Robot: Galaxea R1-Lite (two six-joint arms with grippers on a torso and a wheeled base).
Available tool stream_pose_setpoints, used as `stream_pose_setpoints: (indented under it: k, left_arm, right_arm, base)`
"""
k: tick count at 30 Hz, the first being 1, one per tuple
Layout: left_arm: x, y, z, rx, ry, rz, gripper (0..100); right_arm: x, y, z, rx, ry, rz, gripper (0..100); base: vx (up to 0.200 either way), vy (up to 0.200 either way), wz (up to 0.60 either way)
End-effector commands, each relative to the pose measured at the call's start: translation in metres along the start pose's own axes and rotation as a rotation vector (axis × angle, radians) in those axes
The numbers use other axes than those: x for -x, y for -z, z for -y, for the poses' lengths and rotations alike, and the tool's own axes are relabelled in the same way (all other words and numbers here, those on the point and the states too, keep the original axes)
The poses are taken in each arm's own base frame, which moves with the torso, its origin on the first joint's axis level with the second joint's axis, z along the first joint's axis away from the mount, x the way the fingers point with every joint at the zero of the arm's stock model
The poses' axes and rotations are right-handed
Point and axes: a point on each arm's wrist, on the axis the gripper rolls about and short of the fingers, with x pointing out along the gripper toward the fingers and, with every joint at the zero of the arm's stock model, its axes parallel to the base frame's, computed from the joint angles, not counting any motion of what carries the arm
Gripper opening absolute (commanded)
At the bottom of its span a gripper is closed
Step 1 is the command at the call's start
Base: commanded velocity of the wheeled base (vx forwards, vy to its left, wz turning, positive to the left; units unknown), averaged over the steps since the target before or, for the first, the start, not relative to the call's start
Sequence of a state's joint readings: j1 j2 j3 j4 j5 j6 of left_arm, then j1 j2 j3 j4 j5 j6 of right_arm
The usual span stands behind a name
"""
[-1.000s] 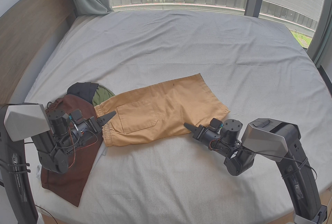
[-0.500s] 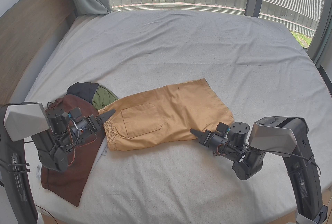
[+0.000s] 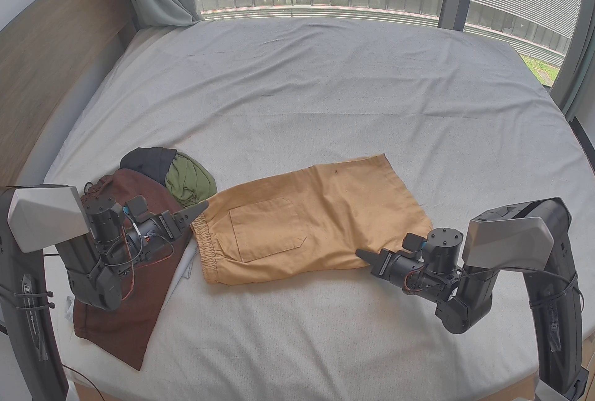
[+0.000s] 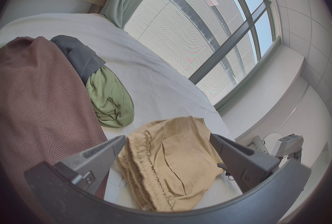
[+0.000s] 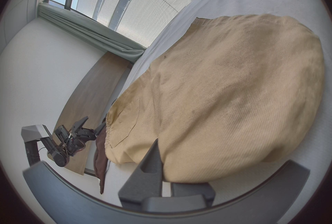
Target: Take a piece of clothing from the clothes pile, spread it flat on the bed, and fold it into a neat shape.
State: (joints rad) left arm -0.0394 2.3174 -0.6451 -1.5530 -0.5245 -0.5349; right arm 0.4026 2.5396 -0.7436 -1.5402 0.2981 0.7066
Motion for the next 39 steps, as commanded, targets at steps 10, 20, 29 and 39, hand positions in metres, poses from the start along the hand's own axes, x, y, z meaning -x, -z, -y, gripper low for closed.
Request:
stream_pose_setpoints:
  k: [10, 20, 29, 39]
  left_arm:
    - [0.0, -0.001, 0.008, -0.034, 0.014, 0.005, 100]
    - [-0.001, -0.001, 0.01, -0.036, 0.023, -0.001, 100]
    - [-0.001, -0.001, 0.01, -0.046, 0.04, -0.009, 100]
    - [0.005, 0.001, 0.023, -0.065, 0.071, -0.034, 100]
  right_arm:
    - [0.028, 0.017, 0.0, 0.009, 0.136, -0.04, 0]
    - [0.032, 0.02, 0.001, 0.006, 0.151, -0.049, 0]
    - [0.032, 0.017, 0.002, 0.005, 0.153, -0.039, 0]
    - [0.047, 0.018, -0.007, 0.026, 0.151, -0.071, 100]
  base:
    - [0.0, 0.0, 0.0]
    - [0.0, 0.0, 0.0]
    - [0.0, 0.0, 0.0]
    - [0.0, 0.0, 0.0]
